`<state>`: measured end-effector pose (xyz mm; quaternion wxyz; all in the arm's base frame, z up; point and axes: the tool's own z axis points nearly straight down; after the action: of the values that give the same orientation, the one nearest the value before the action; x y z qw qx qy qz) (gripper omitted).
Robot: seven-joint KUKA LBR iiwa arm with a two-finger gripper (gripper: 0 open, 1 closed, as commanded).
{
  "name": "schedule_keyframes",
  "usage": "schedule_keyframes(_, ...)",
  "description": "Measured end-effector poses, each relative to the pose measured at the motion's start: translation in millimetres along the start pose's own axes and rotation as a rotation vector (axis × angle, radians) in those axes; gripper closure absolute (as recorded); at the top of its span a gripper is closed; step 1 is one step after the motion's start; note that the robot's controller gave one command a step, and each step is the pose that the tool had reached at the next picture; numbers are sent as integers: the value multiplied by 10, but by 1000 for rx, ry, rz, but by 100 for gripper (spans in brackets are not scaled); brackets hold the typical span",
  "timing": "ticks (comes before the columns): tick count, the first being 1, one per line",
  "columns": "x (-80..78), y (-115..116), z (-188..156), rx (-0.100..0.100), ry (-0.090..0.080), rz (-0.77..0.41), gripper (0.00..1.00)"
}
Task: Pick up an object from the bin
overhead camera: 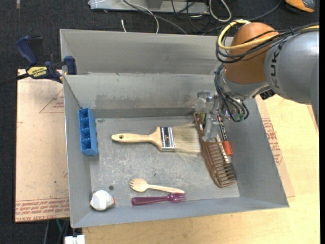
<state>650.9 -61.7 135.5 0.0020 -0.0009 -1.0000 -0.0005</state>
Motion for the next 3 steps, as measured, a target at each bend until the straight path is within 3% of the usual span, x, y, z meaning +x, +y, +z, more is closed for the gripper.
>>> schedule_keyframes(1,-12,4,-51,0,-6,-2,0)
schedule_keyframes(2,241,550,655,-1,-5,-54,0)
schedule_keyframes(3,325,580,169,3,-21,-114,0)
